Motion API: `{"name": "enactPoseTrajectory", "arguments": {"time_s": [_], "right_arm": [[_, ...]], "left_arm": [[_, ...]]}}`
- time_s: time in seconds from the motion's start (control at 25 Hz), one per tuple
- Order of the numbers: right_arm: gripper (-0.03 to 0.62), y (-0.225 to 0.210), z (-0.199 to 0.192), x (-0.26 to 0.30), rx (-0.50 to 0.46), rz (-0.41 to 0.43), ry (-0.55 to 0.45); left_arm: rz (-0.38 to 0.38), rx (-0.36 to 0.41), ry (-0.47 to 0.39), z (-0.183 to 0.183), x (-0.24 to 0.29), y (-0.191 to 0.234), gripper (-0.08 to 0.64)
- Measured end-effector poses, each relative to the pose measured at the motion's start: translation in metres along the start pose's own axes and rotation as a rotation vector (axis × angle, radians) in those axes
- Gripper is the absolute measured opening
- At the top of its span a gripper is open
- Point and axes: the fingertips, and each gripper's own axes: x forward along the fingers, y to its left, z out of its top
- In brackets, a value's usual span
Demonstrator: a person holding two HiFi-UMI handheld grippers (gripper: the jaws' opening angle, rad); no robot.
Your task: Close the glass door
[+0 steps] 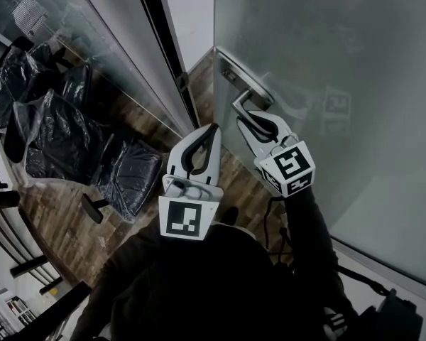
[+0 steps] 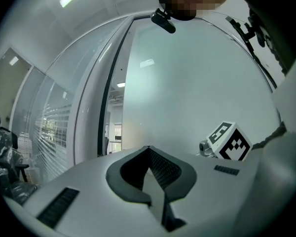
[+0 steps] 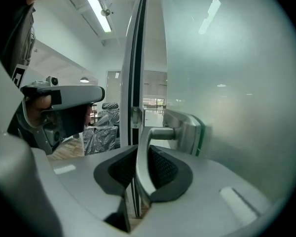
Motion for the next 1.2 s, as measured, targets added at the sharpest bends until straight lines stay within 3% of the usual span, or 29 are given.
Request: {"name": "enactPoseTrajectory", "arguments": {"time_s": [0.32, 0.68, 1.2], "right_arm": [[0.057, 0.025, 0.003, -0.004, 0.001, 0.035, 0.002], [0.057, 0.05, 0.006, -0.009, -0.017, 0.052, 0.008], [0.057, 0.074, -0.006, -0.011, -0.028, 0.082, 0.001]], "left_arm": [[0.07, 0.016, 0.008, 0.01, -0.028, -0.002, -0.003], [0.098, 0.047, -0.009, 0.025, -0.05, -0.005, -0.003], [0.088, 0.075, -0.023, 0.021, -0.064, -0.02, -0.003]]}}
